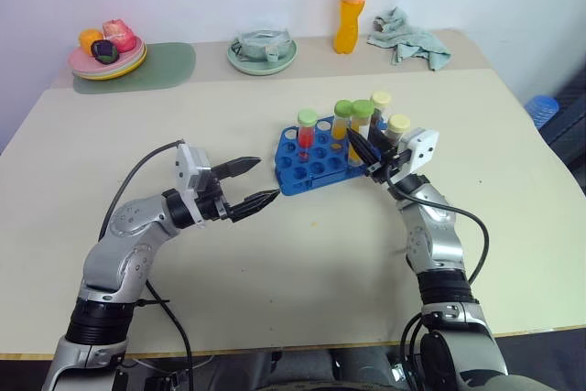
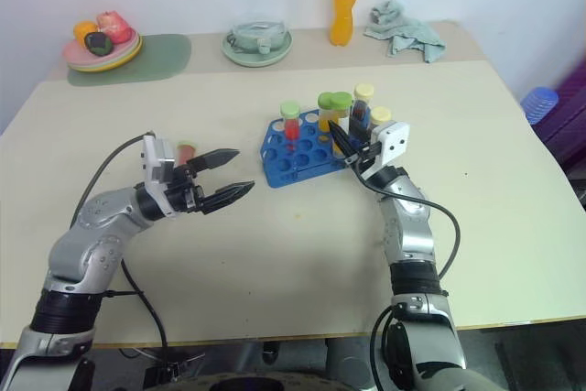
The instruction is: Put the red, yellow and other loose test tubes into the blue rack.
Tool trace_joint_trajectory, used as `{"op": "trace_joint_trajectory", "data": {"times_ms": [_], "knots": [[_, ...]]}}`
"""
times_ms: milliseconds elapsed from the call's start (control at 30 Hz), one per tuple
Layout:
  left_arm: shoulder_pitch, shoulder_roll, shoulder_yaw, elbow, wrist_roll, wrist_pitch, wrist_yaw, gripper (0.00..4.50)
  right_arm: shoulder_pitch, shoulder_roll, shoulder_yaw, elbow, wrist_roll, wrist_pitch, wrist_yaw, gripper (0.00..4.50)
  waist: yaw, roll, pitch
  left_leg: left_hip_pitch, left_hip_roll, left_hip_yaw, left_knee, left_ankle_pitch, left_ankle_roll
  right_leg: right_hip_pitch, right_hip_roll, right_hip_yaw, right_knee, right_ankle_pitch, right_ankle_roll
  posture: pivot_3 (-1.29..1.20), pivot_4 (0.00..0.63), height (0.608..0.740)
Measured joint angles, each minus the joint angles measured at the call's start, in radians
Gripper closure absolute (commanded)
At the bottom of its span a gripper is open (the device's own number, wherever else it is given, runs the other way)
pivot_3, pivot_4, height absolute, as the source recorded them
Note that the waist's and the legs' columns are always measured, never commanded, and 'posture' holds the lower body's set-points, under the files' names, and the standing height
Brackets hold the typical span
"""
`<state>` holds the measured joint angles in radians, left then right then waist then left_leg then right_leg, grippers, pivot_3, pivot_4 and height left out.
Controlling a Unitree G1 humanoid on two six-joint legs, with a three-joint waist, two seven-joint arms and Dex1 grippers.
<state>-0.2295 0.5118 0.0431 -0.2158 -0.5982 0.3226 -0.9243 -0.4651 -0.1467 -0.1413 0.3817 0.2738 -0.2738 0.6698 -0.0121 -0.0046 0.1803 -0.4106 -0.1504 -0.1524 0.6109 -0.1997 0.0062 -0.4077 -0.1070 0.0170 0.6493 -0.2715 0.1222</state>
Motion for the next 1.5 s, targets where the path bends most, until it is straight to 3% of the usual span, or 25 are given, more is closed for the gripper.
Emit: {"op": "trace_joint_trajectory", "data": {"times_ms": [467, 667, 767, 967, 1100, 1267, 1367, 1500], "knots": [[0.031, 0.014, 0.023, -0.076, -0.002, 0.025, 0.077, 0.46, -0.052, -0.004, 0.019, 0.233, -0.017, -0.167, 0.014, 3.72, 0.002, 0.0, 0.0, 0.004, 0.001, 0.0, 0.0, 0.0, -0.002, 0.0, 0.003, 0.002, 0.0, 0.0, -0.001, 0.0, 0.15, 0.74], [0.032, -0.014, 0.059, -0.08, -0.004, 0.036, 0.154, 0.46, -0.029, -0.035, 0.006, 0.292, -0.019, -0.259, 0.046, 0.8, 0.0, 0.0, 0.0, 0.003, 0.002, 0.0, -0.001, 0.0, -0.001, 0.001, 0.003, 0.003, 0.0, 0.001, -0.001, 0.0, 0.15, 0.74], [0.027, -0.038, 0.089, -0.079, 0.003, 0.038, 0.213, 0.46, -0.014, -0.062, 0.028, 0.269, -0.057, -0.306, 0.051, 0.8, -0.002, 0.0, 0.0, 0.003, 0.003, 0.001, -0.002, 0.0, -0.002, 0.001, 0.004, 0.004, 0.0, 0.001, -0.001, 0.0, 0.15, 0.74], [-0.046, -0.09, 0.098, -0.094, 0.176, 0.081, 0.522, 0.46, 0.077, -0.212, 0.039, 0.044, -0.098, -0.187, 0.035, 0.8, 0.005, 0.0, 0.0, 0.002, 0.003, 0.003, 0.0, -0.001, -0.002, 0.001, 0.004, 0.005, 0.0, 0.001, -0.001, 0.0, 0.15, 0.74], [-0.09, -0.098, 0.105, -0.12, 0.177, 0.24, 0.64, 0.46, 0.171, -0.319, 0.034, -0.155, -0.055, 0.005, 0.062, 0.8, 0.008, 0.0, 0.0, 0.002, 0.003, 0.003, 0.0, -0.001, -0.001, 0.0, 0.004, 0.005, 0.0, 0.001, -0.001, 0.0, 0.15, 0.74], [-0.316, -0.099, 0.195, -0.116, 0.145, 0.707, 0.853, 0.46, 0.362, -0.558, -0.038, -0.471, 0.148, 0.298, 0.222, 0.8, 0.025, -0.001, 0.001, 0.0, 0.004, 0.003, 0.002, -0.002, 0.0, 0.001, 0.004, 0.004, 0.0, 0.0, 0.0, 0.0, 0.15, 0.74], [-0.454, -0.101, 0.229, -0.067, 0.135, 0.96, 0.904, 0.46, 0.365, -0.644, -0.109, -0.573, 0.257, 0.39, 0.288, 0.8, 0.021, -0.002, 0.001, 0.001, 0.004, 0.005, 0.003, -0.002, 0.0, 0.001, 0.004, 0.003, -0.001, 0.0, 0.001, 0.0, 0.15, 0.74], [-0.539, -0.127, 0.285, -0.003, 0.128, 1.17, 0.909, 0.46, 0.324, -0.679, -0.143, -0.628, 0.324, 0.455, 0.324, 0.8, 0.02, -0.005, 0.003, 0.001, 0.005, 0.006, 0.002, -0.003, 0.0, 0.001, 0.005, 0.003, -0.001, 0.0, 0.001, 0.0, 0.15, 0.74]]}}
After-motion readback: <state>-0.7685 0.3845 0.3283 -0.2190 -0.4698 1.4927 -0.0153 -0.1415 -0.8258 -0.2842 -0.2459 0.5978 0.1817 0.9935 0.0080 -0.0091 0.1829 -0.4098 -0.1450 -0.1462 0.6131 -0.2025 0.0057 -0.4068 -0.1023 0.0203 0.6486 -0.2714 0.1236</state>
